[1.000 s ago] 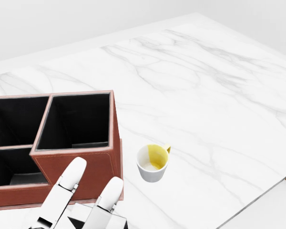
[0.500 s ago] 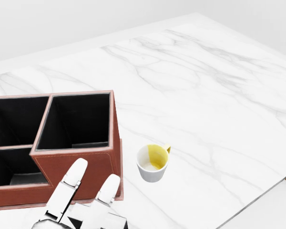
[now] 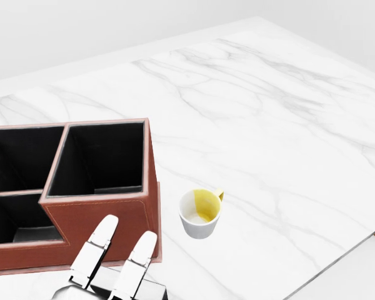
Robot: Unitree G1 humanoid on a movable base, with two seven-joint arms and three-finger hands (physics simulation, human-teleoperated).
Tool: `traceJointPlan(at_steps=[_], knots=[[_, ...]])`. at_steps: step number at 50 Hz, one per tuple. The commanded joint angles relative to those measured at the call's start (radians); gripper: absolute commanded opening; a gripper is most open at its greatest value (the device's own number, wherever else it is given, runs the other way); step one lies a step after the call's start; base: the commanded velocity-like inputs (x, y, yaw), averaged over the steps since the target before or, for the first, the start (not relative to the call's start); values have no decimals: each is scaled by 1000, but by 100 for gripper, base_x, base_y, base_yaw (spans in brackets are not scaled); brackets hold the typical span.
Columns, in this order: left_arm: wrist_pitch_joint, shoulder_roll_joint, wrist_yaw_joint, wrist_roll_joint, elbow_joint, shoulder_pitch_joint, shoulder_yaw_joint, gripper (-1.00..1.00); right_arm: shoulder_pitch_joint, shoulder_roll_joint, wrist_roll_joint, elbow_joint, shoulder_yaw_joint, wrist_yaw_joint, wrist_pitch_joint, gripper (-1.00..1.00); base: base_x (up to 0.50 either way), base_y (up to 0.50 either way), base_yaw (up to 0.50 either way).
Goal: Pick up the book and place it in the right compartment of the caddy.
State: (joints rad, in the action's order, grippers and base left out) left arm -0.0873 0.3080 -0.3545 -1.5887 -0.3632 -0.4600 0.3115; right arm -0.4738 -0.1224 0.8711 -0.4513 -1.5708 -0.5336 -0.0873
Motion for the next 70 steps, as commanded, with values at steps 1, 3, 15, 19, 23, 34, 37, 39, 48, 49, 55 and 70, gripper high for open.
traceJointPlan(at_steps=[1,3,15,19,23,34,37,39,48,49,55,70], knots=[[0,-3,41,29,15,1,23,100,1,0,-3,-2,0,-1,0,100,0,0,0],[0,1,46,35,6,-7,32,100,3,2,-6,0,0,-3,0,100,0,0,0],[0,-3,72,64,32,10,60,100,2,3,-7,4,0,-6,0,100,0,0,0],[0,-5,103,96,6,8,57,100,1,2,-3,-1,0,-5,0,100,0,0,0],[0,-14,127,111,3,13,60,100,4,3,-9,0,0,-6,0,100,0,0,0],[0,-35,166,144,40,54,63,100,2,3,-3,-4,0,-8,0,100,0,0,0],[0,-46,172,148,69,75,57,100,1,3,-3,-2,0,-10,0,100,0,0,0],[0,-50,171,147,87,86,54,100,-2,3,1,-6,0,-9,0,100,0,0,0],[0,-69,185,158,129,116,42,100,4,5,-12,-4,0,-11,0,100,0,0,0],[0,-71,189,162,131,118,41,100,2,5,-10,-5,0,-12,0,100,0,0,0],[0,-80,191,161,167,138,37,100,4,5,-15,-1,0,-14,0,100,0,0,0],[0,-94,191,149,224,168,46,100,3,4,-12,-6,0,-12,0,100,0,0,0]])
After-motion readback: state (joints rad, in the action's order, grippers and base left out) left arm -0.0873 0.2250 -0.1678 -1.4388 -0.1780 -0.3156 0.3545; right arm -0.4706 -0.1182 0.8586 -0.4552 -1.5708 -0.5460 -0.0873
